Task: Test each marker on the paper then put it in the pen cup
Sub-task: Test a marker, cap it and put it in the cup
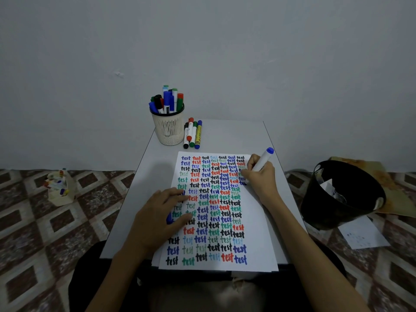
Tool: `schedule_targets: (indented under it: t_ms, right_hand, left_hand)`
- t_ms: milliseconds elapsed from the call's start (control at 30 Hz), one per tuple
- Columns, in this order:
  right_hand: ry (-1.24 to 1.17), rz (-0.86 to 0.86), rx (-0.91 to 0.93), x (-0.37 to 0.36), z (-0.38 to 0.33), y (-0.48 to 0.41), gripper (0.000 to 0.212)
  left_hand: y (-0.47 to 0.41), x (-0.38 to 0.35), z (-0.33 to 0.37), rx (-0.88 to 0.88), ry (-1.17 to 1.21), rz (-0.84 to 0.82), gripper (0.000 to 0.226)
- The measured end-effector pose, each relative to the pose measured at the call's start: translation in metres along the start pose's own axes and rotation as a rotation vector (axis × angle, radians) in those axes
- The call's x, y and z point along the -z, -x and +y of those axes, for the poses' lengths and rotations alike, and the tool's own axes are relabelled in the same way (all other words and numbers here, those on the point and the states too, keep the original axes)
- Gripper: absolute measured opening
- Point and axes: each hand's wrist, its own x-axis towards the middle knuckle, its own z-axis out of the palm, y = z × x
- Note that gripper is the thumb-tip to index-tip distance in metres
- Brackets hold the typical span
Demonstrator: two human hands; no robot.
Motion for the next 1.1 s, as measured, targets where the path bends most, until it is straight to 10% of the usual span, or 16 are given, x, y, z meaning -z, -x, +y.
schedule_targets:
  t_ms: [633,1100]
  right_hand:
    - [0.047,-0.002,0.004,0.000,0.006,-0.003,0.036]
    - [-0.436,0.111,-0.016,0.009,-0.001,0.001,0.020]
  left_hand:
    - [0.000,0.000,-0.002,0.013,0.006,-0.018,0.055]
    - [-0.003,0.006,-0.011,-0.062,0.178,0.057,0.049]
